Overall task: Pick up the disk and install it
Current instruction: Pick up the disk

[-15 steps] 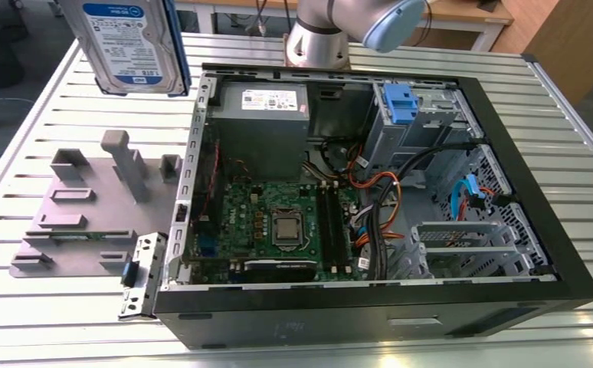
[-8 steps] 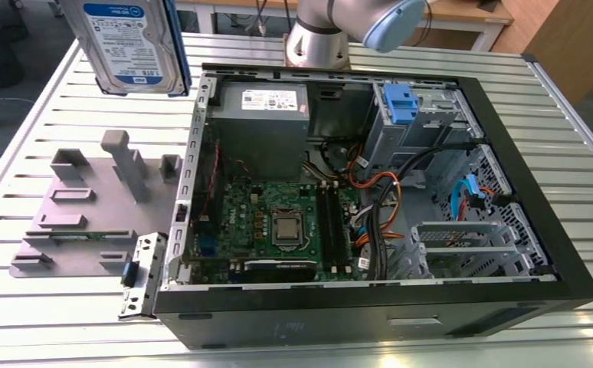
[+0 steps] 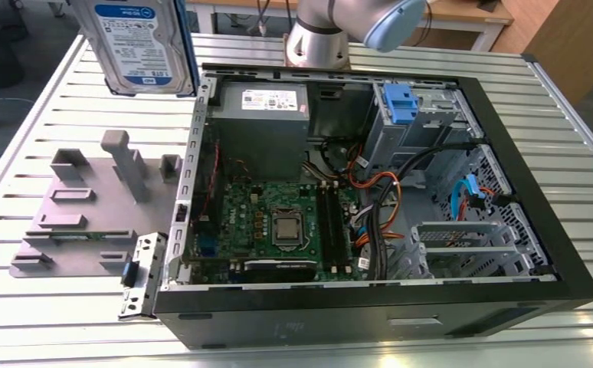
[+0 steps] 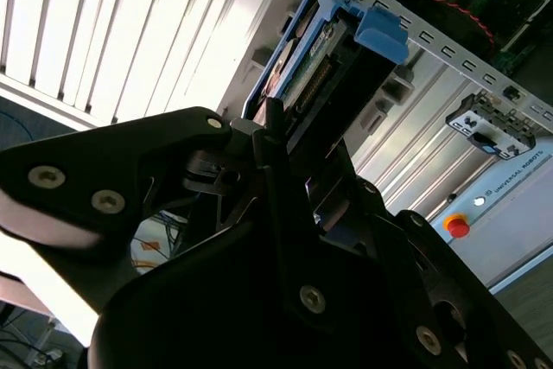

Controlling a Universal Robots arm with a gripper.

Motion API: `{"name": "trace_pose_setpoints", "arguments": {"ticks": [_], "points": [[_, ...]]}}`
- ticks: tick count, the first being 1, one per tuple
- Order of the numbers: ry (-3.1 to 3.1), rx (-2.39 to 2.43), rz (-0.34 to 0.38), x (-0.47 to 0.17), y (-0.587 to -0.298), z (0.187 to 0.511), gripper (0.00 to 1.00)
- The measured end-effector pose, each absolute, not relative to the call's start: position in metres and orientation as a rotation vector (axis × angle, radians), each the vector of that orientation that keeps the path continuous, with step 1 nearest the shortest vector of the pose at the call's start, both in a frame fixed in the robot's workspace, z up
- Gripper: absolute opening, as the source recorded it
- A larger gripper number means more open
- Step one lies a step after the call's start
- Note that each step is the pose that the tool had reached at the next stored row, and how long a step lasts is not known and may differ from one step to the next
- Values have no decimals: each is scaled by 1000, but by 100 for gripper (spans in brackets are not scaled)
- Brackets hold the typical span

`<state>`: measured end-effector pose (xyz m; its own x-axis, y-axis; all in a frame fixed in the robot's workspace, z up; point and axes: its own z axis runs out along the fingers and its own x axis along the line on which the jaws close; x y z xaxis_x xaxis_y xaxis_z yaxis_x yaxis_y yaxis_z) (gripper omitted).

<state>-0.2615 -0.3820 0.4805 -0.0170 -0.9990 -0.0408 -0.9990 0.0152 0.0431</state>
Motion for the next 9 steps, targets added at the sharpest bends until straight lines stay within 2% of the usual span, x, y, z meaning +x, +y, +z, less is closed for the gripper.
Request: {"name": "trace_pose_setpoints", "arguments": {"ticks": [9], "points": [[-2237, 2202, -93, -241, -382, 479, 35]]}}
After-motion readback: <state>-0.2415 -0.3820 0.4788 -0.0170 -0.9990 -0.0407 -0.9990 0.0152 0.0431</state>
